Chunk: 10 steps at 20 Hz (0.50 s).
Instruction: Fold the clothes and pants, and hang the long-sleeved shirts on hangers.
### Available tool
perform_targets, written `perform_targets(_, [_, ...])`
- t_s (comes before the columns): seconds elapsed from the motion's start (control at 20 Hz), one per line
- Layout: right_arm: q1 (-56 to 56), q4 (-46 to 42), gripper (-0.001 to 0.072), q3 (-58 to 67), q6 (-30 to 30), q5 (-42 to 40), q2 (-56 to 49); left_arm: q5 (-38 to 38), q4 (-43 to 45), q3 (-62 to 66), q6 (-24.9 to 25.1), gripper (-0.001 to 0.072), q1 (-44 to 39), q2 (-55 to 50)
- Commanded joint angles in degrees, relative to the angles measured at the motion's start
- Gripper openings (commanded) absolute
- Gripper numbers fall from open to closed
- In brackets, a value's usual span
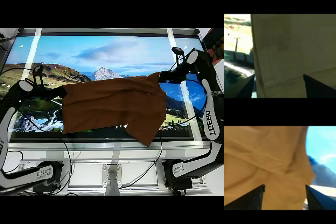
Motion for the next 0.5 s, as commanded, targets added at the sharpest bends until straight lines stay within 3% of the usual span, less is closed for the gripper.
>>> perform_targets(0.0, [-0.85, -6.67, 0.0540, 3.13, 0.61, 6.51, 2.97, -1.40, 0.33, 0.09, -0.09, 0.0711, 1.53, 6.95])
perform_targets(0.1, [-3.30, -6.45, 0.0540, 3.08, 0.57, 7.89, 7.15, -5.57, 0.98, 0.09, -0.11, 0.0707, 3.82, 12.66])
perform_targets(0.15, [-5.03, -6.27, 0.0540, 2.75, 0.59, 8.50, 9.38, -8.48, 0.96, 0.09, -0.11, 0.0635, 5.51, 15.23])
perform_targets(0.2, [-7.23, -5.60, 0.0539, 1.49, 0.57, 8.74, 12.24, -10.84, 0.96, 0.09, 0.11, 0.0610, 7.26, 17.22])
perform_targets(0.25, [-9.44, -5.27, 0.0505, -0.70, 0.52, 8.72, 15.39, -12.76, 0.94, 0.07, 0.11, 0.0610, 9.14, 19.06])
perform_targets(0.3, [-12.00, -5.03, 0.0405, -4.35, 0.50, 8.57, 19.17, -14.05, 0.94, 0.04, 0.13, 0.0610, 10.73, 20.37])
perform_targets(0.45, [-20.15, -1.01, 0.0379, -18.40, 0.50, 6.58, 29.42, -16.55, 0.94, 0.02, 1.49, 0.0611, 13.38, 21.77])
